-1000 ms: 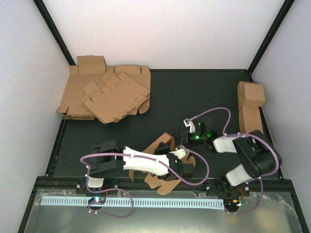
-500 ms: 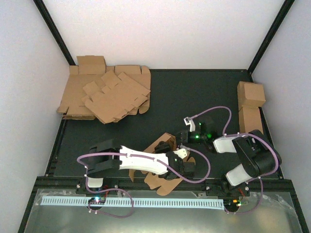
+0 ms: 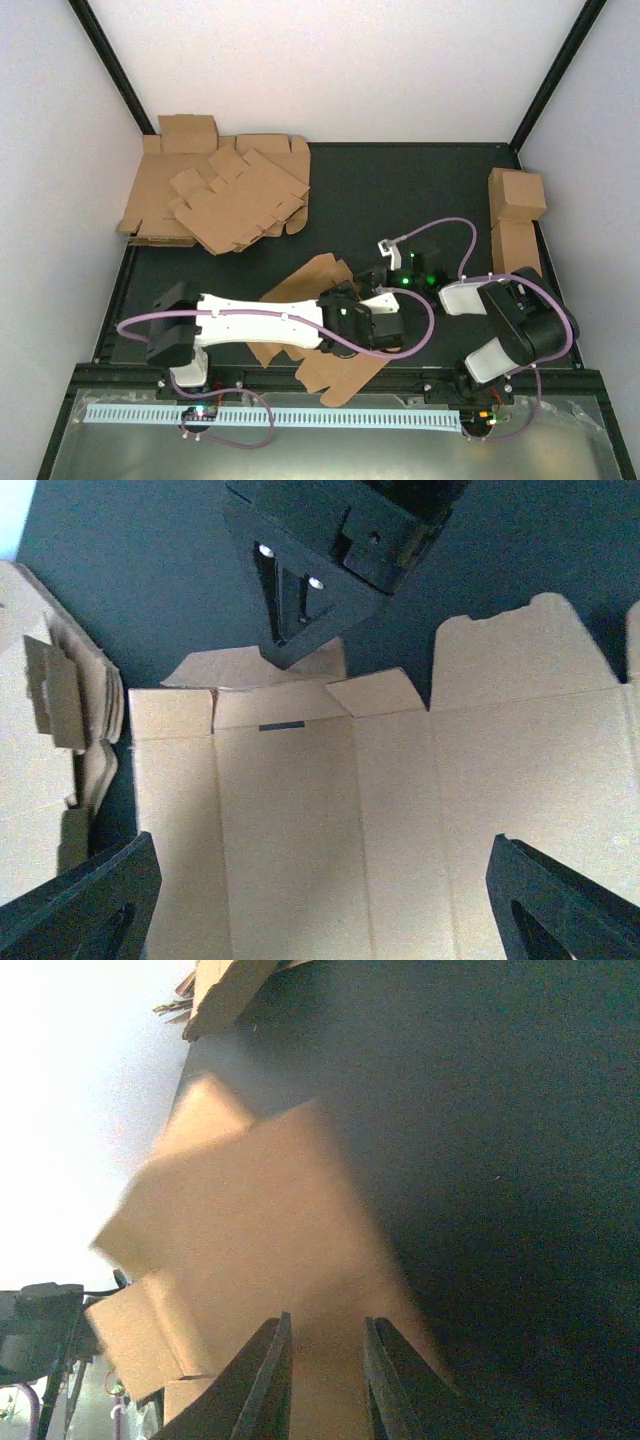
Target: Fold the paper box
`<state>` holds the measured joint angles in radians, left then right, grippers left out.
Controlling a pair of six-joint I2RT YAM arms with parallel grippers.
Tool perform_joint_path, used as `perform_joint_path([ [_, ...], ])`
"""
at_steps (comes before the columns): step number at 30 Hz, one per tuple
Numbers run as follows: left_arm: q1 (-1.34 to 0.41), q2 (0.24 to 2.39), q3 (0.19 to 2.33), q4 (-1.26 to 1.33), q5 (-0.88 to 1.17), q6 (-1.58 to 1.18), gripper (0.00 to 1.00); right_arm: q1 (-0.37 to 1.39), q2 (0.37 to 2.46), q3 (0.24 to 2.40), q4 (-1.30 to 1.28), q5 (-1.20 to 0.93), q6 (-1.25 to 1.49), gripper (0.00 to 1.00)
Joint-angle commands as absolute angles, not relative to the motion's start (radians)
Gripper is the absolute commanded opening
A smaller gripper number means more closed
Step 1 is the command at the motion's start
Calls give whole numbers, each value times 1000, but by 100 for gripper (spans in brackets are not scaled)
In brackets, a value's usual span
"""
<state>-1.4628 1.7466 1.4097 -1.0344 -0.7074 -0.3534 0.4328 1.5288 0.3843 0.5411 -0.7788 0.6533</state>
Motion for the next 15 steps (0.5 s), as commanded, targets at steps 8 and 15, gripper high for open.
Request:
perform_joint_path([
  [8,-1097,1396,1247,-857,-308,-350,93,440,1540,381,565,-758,630,23],
  [15,-743,1249,999,-637,-66,-362,86,440,1440,427,390,-664,571,37],
])
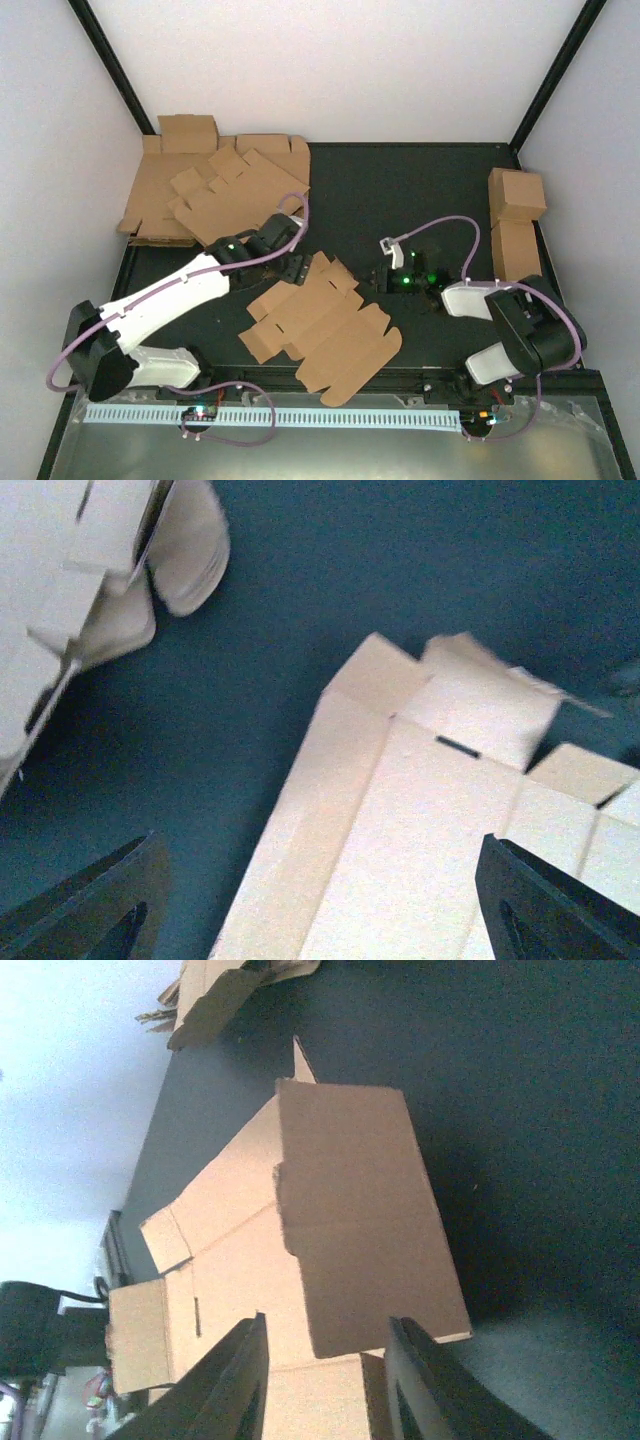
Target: Fold the paper box
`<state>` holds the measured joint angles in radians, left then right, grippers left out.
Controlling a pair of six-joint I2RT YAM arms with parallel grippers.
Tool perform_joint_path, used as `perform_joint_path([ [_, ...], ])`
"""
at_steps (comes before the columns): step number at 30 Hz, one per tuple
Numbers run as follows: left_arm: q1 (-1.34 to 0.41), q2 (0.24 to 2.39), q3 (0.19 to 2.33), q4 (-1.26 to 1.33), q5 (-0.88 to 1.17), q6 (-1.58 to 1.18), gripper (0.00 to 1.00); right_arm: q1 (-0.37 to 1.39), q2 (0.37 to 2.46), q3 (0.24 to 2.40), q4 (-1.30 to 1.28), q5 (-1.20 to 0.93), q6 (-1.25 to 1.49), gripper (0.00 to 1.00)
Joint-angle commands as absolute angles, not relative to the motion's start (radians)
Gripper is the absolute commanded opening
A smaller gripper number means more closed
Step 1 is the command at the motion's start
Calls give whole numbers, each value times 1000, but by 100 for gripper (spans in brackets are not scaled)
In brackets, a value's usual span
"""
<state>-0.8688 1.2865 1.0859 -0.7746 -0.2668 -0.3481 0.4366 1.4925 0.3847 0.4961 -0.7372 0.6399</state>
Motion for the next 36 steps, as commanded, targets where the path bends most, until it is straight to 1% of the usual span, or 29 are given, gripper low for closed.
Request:
perform_joint_path([
  [1,-709,1251,975,-621,-30,-364,86,439,1441,446,355,-650,562,42],
  [4,-618,1289,943,-618,53,-367,83,437,1450,494,278,-600,569,48],
  [6,-577,1331,927,-610,84,-369,81,432,1456,508,274,-595,589,48],
  [8,-548,1346,892,-562,110,-376,81,419,1465,518,275,-599,610,51],
  [10,-521,1359,856,-504,146,-387,81,394,1474,521,286,-607,628,51],
  [13,-508,1398,841,-477,121,-380,81,361,1497,536,279,-610,640,51],
  [17,-503,1457,842,-468,113,-349,80,355,1590,590,250,-665,634,51],
  [22,-501,1509,830,-438,146,-330,79,357,1673,591,304,-728,657,50],
  [30,-500,1557,830,-435,296,-279,66,357,1771,584,410,-835,715,47],
  [36,-502,1541,811,-424,384,-257,46,357,1789,578,446,-870,737,47],
])
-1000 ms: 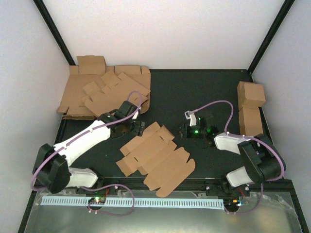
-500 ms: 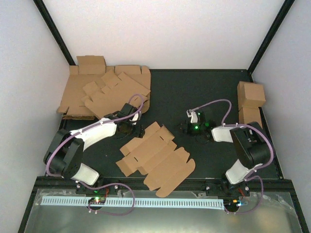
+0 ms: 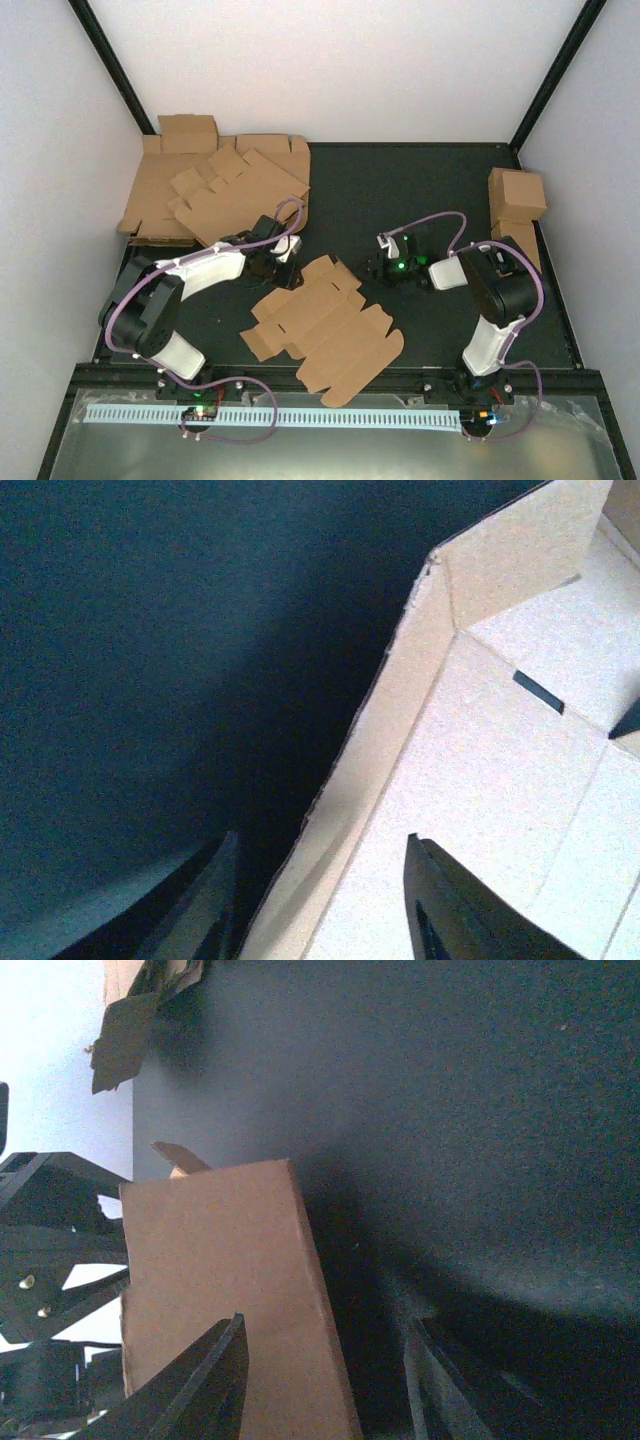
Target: Fold the paper box
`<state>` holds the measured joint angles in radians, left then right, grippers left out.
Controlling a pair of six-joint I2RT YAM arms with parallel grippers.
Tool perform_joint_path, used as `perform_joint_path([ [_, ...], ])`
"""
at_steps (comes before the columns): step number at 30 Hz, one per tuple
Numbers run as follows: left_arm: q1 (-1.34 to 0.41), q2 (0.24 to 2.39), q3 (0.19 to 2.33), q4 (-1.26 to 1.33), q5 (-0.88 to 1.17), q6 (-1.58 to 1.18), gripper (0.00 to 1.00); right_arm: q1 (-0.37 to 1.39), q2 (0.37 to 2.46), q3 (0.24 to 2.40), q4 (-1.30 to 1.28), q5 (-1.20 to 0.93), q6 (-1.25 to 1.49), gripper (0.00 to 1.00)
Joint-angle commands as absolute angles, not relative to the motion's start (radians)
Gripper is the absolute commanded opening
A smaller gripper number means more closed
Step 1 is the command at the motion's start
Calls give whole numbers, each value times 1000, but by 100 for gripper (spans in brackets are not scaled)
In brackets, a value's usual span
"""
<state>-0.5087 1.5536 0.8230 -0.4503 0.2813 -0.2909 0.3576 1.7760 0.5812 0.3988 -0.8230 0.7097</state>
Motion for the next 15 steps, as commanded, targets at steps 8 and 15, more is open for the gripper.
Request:
perform_joint_path([
  [8,-506,1491,797,-442,455,-250,35,357,1787,546,514,-913,780,46],
  [15,-576,1450,793,-471,406,-234,33,357,1759,508,542,-929,799,46],
])
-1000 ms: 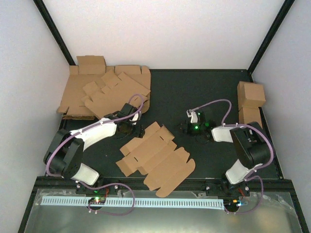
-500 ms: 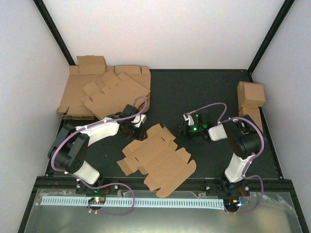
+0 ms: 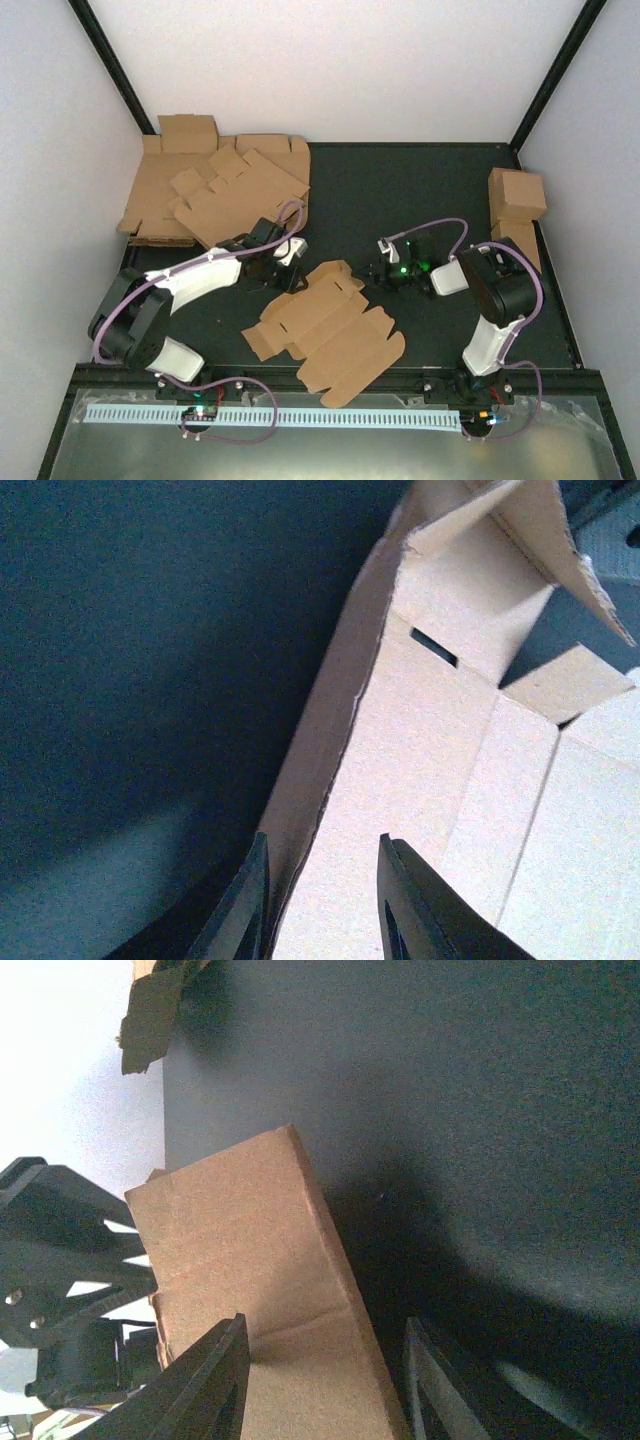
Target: Fold the paper box
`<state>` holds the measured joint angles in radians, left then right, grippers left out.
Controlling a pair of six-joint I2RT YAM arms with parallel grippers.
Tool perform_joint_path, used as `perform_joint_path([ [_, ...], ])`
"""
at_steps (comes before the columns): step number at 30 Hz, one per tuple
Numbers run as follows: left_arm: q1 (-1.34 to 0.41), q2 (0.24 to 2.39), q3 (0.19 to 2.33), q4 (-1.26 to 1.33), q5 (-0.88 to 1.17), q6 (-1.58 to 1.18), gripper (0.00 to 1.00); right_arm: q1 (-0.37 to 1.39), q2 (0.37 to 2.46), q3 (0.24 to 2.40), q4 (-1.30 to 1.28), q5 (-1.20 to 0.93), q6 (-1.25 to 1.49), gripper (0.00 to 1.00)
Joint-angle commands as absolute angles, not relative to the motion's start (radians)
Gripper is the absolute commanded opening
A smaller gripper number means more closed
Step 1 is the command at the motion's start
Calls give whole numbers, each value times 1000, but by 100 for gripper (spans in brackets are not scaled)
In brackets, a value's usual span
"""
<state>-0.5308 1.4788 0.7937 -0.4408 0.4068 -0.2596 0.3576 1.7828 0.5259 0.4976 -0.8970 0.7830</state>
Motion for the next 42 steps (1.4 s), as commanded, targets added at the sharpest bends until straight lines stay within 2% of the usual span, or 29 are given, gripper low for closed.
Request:
perform_joint_path([
  [1,-590,1453,796,-481,380,-234,33,358,1756,505,543,-929,798,46],
  [4,-653,1467,818,-530,248,-227,31,357,1750,502,542,-934,793,46],
  [8,-739,1491,851,-573,33,-240,19,358,1752,505,549,-956,772,49],
  [11,-797,1508,896,-621,-97,-260,6,358,1756,495,598,-978,789,54],
  [13,-841,1507,930,-654,-169,-271,2,358,1756,482,651,-987,815,54],
  [25,-1059,1487,1074,-802,-594,-260,2,353,1704,386,931,-993,940,58],
  [27,-1063,1493,1088,-824,-645,-252,2,349,1674,371,920,-976,923,63],
  [30,-1071,1485,1109,-843,-702,-222,1,348,1637,374,833,-953,861,65],
  [38,-1164,1397,1088,-748,-816,-65,2,344,1571,407,808,-857,795,77],
  [42,-1208,1420,1067,-727,-899,-21,2,322,1541,431,769,-769,771,77],
])
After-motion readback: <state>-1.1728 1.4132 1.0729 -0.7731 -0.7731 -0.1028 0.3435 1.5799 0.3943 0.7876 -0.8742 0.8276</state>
